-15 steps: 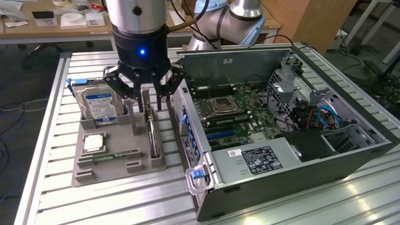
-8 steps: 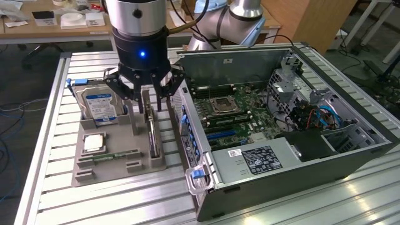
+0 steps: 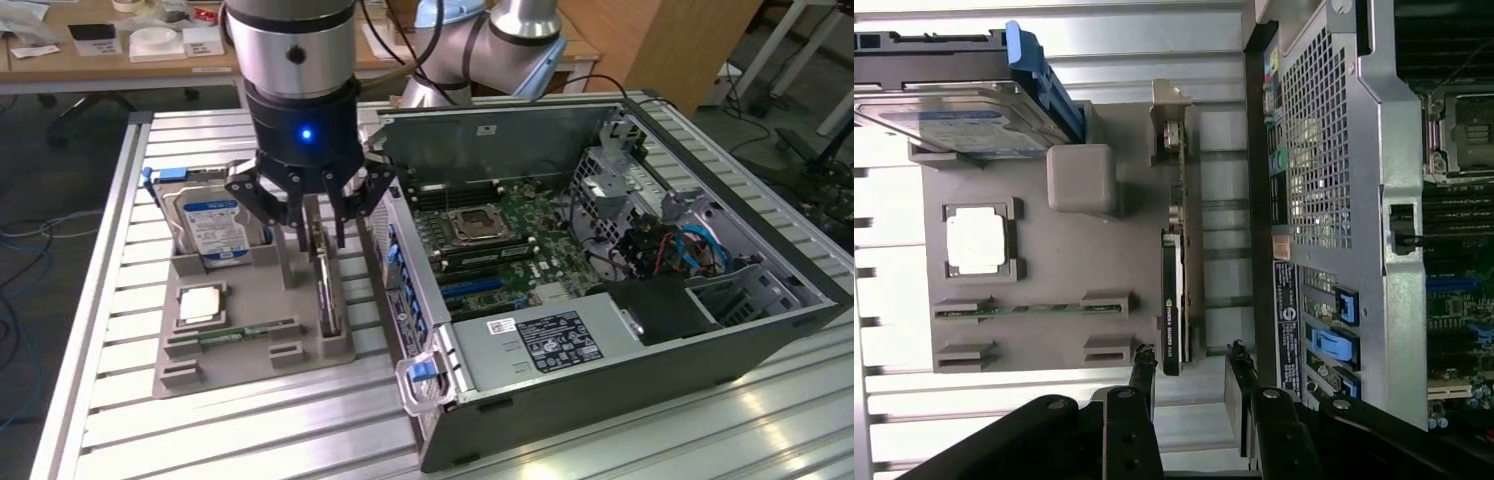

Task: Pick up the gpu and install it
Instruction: 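Pick up the gpu and move the gpu toward the slot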

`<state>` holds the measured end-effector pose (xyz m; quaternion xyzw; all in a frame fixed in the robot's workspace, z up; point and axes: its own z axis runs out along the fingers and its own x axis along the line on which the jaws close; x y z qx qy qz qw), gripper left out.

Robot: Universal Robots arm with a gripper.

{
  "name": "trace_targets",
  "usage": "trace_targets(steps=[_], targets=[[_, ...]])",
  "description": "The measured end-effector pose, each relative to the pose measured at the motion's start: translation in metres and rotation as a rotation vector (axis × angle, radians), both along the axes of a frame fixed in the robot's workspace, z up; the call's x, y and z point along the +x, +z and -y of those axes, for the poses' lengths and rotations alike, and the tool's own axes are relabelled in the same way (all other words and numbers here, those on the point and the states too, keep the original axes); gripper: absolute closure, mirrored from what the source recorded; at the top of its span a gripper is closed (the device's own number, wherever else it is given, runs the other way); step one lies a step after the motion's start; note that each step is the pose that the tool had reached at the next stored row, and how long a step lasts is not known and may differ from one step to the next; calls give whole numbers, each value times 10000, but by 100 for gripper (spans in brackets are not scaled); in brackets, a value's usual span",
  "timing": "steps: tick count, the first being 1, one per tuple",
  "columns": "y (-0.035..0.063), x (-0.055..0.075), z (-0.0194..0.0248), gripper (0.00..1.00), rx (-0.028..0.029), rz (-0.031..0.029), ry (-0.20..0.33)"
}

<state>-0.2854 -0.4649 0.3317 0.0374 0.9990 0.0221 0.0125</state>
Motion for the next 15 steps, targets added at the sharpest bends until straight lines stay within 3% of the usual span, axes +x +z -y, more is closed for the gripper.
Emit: trace_targets(steps=[8,15], targets=[[-56,-3,-10,58,-1,-2,-4],[-137,-35,-157,58,-1,-2,-5]])
